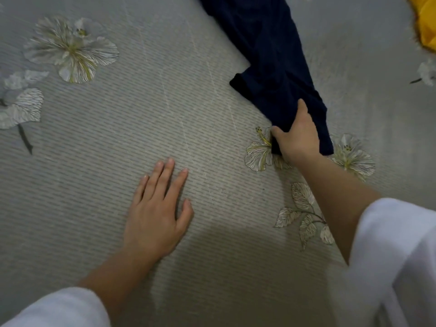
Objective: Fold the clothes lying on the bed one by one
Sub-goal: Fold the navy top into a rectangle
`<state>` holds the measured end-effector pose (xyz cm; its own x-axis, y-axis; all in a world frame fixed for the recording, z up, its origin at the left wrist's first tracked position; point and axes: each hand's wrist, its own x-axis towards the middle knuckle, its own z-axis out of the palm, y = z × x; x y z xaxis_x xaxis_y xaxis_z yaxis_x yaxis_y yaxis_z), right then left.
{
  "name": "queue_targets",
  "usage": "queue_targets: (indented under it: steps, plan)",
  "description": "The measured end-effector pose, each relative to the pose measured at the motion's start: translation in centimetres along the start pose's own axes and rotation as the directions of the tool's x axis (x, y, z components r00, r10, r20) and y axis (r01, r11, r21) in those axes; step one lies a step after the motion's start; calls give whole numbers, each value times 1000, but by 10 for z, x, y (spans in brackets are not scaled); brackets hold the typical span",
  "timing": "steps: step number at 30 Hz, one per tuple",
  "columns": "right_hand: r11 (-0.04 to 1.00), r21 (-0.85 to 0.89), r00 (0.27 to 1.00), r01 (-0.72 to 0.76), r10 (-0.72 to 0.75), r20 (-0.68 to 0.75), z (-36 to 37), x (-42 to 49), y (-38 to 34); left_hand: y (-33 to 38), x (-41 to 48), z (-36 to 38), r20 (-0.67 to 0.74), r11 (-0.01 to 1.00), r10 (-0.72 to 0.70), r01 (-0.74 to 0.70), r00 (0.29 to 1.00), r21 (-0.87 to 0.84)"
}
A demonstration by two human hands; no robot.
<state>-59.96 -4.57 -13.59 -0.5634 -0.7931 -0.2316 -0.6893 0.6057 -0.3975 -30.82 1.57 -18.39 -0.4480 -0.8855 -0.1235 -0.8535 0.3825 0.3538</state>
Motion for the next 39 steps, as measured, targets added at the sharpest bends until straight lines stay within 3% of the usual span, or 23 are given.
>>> queue_targets:
  steps: [2,6,9,14,16,19,22,25,30,32,34,37,39]
  plan:
    - [990,-140,1000,28,-29,-3,1,7,-1,0,0,0,-5,1000,0,0,1000,-1]
    - [967,-220,992,128,-125,25,7,-7,-3,0,1,2,-27,1000,2,-3,1000,-7]
    - [955,-187,973,231,-222,67,17,-39,-3,0,0,4,-64,1000,4,-3,998,12]
    - [961,-77,948,264,-244,207,23,-102,7,-1,-2,9,-49,998,26,-23,998,59]
    - [959,-65,930,278,-251,268,24,-136,15,-2,0,2,8,999,31,-31,999,26]
    - [955,-46,899,291,-257,354,29,-195,30,-2,-13,-15,204,999,28,-20,979,-41]
    - [964,-37,869,265,-222,443,32,-250,47,18,-59,-28,294,1000,28,-28,955,-5]
    - [967,-43,796,251,-181,577,30,-299,65,38,-107,-26,317,967,187,-230,930,104]
    - [968,-126,607,219,-34,794,18,-365,103,62,-159,-21,339,774,491,-580,803,252]
    - [965,-207,511,163,97,854,9,-381,118,79,-189,-19,403,738,542,-647,737,191]
    - [920,-346,414,184,247,876,-2,-393,133,104,-219,-20,565,772,486,-630,667,80]
    - [767,-525,318,369,426,847,-18,-407,159,133,-250,-24,790,841,418,-521,448,-149]
    - [716,-591,351,371,482,803,-30,-409,176,137,-254,-22,816,913,397,-271,420,-305]
